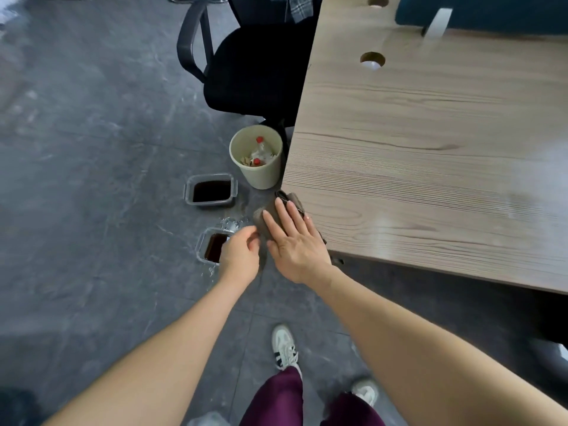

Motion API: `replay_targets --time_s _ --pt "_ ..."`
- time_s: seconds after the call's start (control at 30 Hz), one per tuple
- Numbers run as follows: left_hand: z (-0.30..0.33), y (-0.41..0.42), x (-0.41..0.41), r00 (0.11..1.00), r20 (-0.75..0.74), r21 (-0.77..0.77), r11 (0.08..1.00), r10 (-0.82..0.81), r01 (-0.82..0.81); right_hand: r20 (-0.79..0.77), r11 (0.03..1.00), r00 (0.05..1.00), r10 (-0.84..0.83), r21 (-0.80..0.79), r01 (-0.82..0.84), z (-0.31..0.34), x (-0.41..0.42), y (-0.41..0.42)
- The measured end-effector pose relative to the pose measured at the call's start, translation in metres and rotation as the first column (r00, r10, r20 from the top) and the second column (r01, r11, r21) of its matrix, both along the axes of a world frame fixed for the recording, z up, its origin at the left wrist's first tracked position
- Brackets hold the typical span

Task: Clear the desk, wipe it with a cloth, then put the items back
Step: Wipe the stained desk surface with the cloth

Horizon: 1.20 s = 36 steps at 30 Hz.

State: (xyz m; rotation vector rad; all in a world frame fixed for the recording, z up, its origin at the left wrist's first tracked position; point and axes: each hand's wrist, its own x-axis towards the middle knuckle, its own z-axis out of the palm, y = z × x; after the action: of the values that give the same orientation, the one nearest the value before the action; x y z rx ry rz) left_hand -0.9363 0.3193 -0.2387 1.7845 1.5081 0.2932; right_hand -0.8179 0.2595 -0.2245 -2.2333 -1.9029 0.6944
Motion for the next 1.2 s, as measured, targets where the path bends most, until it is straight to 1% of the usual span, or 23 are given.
replay_targets --time_s 0.07,0.13,0.17,0.2,0.23,0.27,0.33,0.4,0.47,0.5,0.57,0.67,0.77,0.83,0.93,0.97,1.07,1.13,1.2 --pt "0.006 -0.008 0.002 0.999 -0.034 0.076 0.997 0.032 -0.03 -0.03 1.0 0.999 0.015 -0.015 -0.015 0.0 0.0 -0.013" --pt "0.016 -0.016 0.009 0.998 -0.012 0.204 0.977 0.06 -0.057 -0.035 0.999 0.999 0.035 -0.01 -0.035 0.0 0.009 -0.024" --pt "0.023 -0.019 0.013 1.0 0.007 0.282 0.959 0.03 -0.031 -0.038 0.999 0.999 0.039 -0.003 -0.039 0.001 0.016 -0.027" --pt "0.029 -0.024 0.019 0.999 0.005 0.344 0.938 -0.037 0.032 -0.048 0.999 0.998 0.034 0.005 -0.034 0.001 0.024 -0.031" --pt "0.034 -0.026 0.024 0.991 -0.011 0.373 0.919 -0.131 0.126 -0.06 1.0 0.998 0.018 0.015 -0.017 0.002 0.031 -0.033" --pt "0.036 -0.029 0.029 0.973 -0.04 0.355 0.907 -0.228 0.227 -0.073 1.0 0.997 -0.003 0.026 0.005 0.004 0.038 -0.034" --pt "0.035 -0.035 0.039 0.91 -0.138 0.234 0.88 -0.39 0.413 -0.075 0.999 0.997 -0.024 0.041 0.027 0.007 0.051 -0.038" --pt "0.028 -0.037 0.044 0.812 -0.32 0.122 0.828 -0.489 0.547 -0.051 0.997 0.998 -0.027 0.072 0.031 0.007 0.065 -0.044" --pt "0.023 -0.037 0.048 0.703 -0.505 0.075 0.786 -0.501 0.614 -0.045 0.991 0.997 -0.062 0.112 0.066 0.006 0.079 -0.055" --pt "0.022 -0.036 0.051 0.659 -0.579 0.081 0.771 -0.48 0.632 -0.038 0.987 0.996 -0.086 0.133 0.09 0.004 0.086 -0.062" --pt "0.018 -0.035 0.056 0.608 -0.671 0.123 0.744 -0.425 0.656 -0.014 0.973 0.99 -0.141 0.182 0.141 0.0 0.101 -0.078" --pt "0.013 -0.035 0.063 0.563 -0.718 0.124 0.722 -0.409 0.681 -0.008 0.945 0.974 -0.228 0.239 0.223 -0.005 0.122 -0.099" --pt "0.008 -0.041 0.073 0.504 -0.754 0.152 0.635 -0.42 0.757 -0.011 0.921 0.958 -0.287 0.273 0.279 -0.01 0.141 -0.119" --pt "0.006 -0.045 0.077 0.476 -0.788 0.178 0.595 -0.39 0.783 -0.021 0.9 0.947 -0.321 0.305 0.312 -0.013 0.153 -0.133" --pt "0.007 -0.051 0.084 0.415 -0.835 0.138 0.593 -0.362 0.793 -0.031 0.868 0.925 -0.378 0.334 0.366 -0.016 0.17 -0.152" --pt "0.009 -0.055 0.091 0.408 -0.832 0.132 0.579 -0.377 0.804 -0.03 0.862 0.919 -0.392 0.338 0.378 -0.016 0.174 -0.157" --pt "0.009 -0.091 0.137 0.398 -0.784 0.148 0.478 -0.476 0.866 -0.022 0.843 0.9 -0.436 0.341 0.417 -0.013 0.189 -0.175" --pt "0.006 -0.117 0.167 0.411 -0.758 0.197 0.423 -0.506 0.884 0.0 0.822 0.874 -0.487 0.34 0.458 -0.01 0.201 -0.19" --pt "0.002 -0.129 0.182 0.418 -0.755 0.212 0.414 -0.506 0.885 0.022 0.786 0.829 -0.559 0.333 0.521 -0.008 0.215 -0.206"
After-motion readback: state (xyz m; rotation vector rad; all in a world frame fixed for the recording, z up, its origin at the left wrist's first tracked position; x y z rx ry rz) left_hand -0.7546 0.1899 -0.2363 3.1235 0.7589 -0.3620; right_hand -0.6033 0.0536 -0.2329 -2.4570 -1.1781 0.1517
